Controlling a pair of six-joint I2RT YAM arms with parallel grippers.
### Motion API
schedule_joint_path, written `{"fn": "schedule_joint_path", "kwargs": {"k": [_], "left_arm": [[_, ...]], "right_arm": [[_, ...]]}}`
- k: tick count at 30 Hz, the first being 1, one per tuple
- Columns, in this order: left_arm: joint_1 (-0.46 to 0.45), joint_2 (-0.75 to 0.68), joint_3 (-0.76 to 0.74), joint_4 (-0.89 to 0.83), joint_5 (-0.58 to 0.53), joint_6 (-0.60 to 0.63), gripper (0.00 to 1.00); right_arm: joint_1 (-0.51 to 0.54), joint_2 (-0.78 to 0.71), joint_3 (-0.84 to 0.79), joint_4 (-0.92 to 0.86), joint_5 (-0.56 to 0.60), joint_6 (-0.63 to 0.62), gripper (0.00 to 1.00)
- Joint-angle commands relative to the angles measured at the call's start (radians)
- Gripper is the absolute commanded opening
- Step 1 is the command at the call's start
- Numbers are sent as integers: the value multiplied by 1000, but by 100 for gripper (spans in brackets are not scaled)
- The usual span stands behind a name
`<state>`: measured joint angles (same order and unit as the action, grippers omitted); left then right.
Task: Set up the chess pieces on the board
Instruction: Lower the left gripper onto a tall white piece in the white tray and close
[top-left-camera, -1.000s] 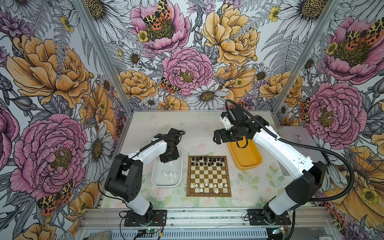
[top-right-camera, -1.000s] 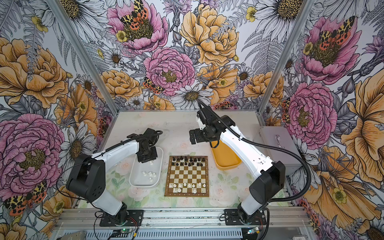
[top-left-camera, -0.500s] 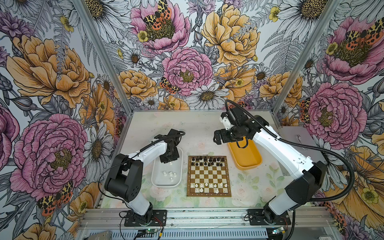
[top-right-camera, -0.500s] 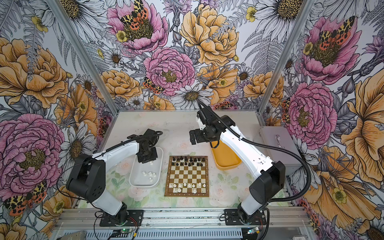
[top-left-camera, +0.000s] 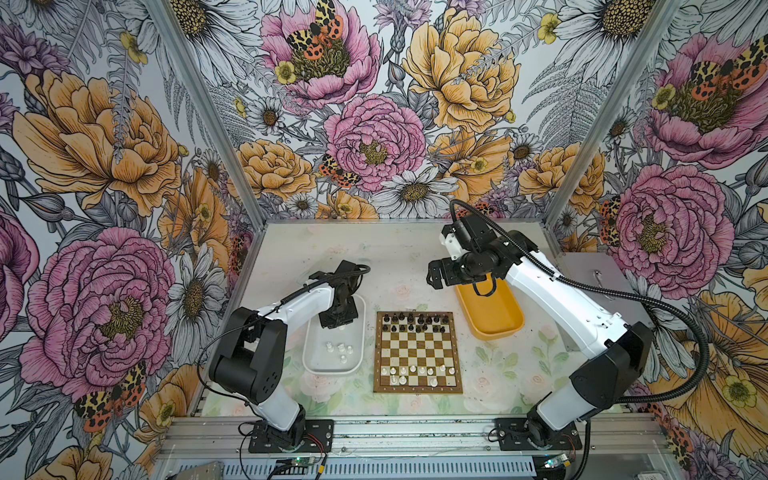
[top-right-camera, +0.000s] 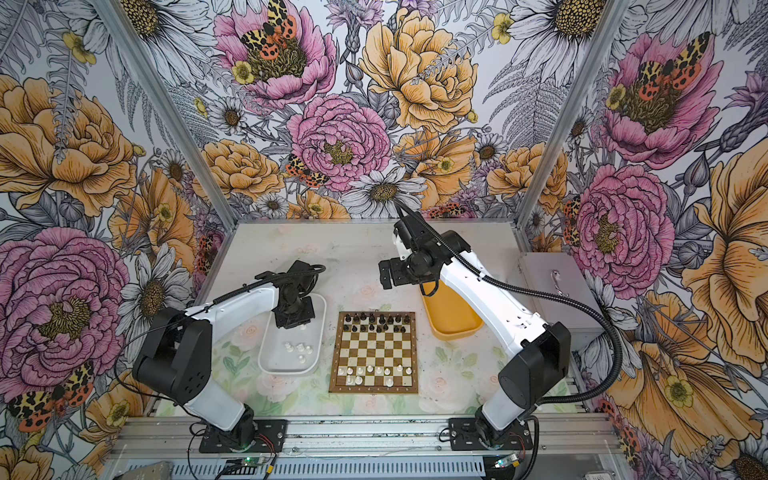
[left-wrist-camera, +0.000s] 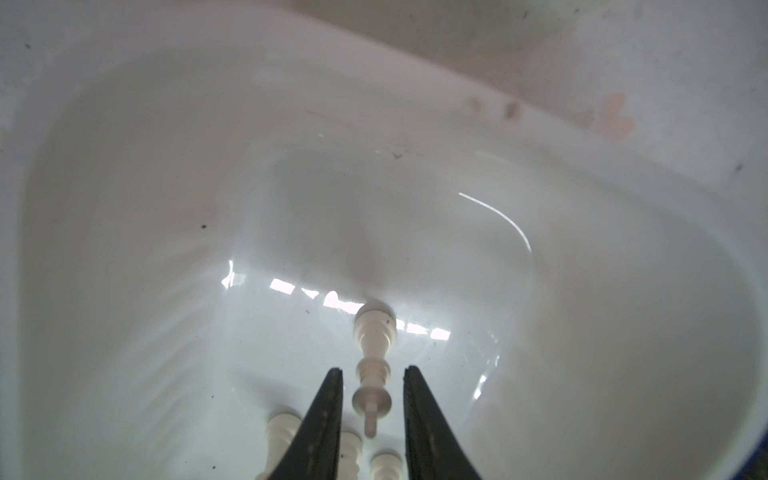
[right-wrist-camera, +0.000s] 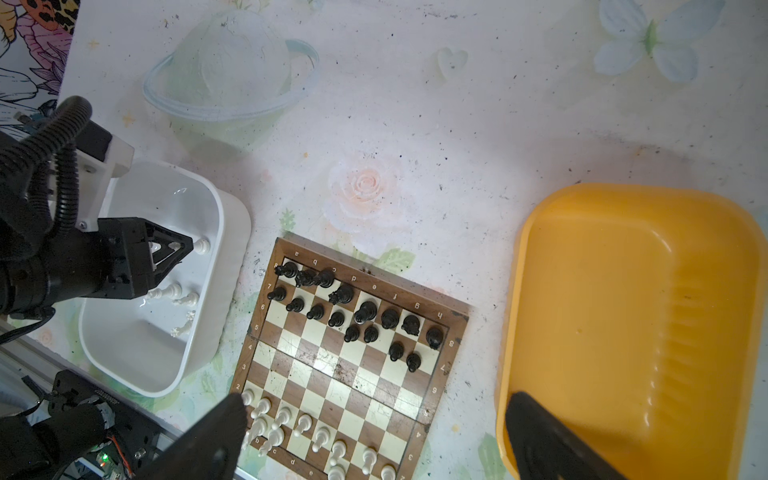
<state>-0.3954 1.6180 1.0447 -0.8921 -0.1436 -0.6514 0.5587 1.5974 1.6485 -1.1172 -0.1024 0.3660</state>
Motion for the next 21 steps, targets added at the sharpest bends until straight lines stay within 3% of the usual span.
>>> {"fn": "schedule_joint_path", "kwargs": {"k": [1,21], "left_arm": [[-3,-26,-14,23,9,-1,27],[6,-44,-26,23,5,21,18]], "right_arm": [[-5,-10,2,-12,10,-1,100],[1,-17,5,-11,13,14,100]]}}
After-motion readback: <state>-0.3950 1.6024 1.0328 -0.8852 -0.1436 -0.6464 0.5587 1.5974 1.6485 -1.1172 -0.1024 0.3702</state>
